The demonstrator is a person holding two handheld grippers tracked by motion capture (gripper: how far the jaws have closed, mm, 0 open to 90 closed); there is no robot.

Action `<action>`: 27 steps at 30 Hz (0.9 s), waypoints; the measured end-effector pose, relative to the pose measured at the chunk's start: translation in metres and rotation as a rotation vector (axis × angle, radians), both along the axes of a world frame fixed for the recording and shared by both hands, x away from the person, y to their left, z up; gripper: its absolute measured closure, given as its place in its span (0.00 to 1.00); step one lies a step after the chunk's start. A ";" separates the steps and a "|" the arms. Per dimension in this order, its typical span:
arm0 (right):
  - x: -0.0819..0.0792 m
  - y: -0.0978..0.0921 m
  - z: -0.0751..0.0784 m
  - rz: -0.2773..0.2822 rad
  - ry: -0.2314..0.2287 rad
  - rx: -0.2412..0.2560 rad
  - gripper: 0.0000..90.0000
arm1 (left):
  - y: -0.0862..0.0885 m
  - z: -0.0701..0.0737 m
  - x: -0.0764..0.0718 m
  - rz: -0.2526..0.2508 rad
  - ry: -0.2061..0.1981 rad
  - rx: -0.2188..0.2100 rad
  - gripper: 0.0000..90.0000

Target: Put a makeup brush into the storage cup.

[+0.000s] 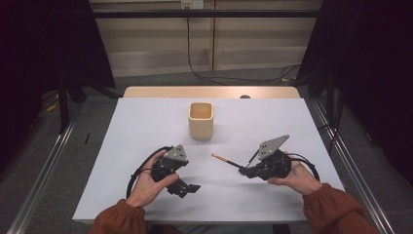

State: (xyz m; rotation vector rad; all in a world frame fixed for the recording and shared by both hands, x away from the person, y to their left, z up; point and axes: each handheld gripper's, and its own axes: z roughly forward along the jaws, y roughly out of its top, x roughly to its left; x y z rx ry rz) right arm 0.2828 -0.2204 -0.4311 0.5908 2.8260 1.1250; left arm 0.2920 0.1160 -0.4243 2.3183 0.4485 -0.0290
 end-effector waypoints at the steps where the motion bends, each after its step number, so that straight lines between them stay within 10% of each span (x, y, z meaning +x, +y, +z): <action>1: 0.000 0.000 0.000 0.000 0.000 0.000 0.95 | 0.000 0.000 0.000 -0.001 0.001 -0.001 0.04; 27: -0.006 -0.001 -0.001 -0.028 -0.065 0.304 0.95 | 0.004 -0.002 -0.002 0.023 0.004 -0.023 0.05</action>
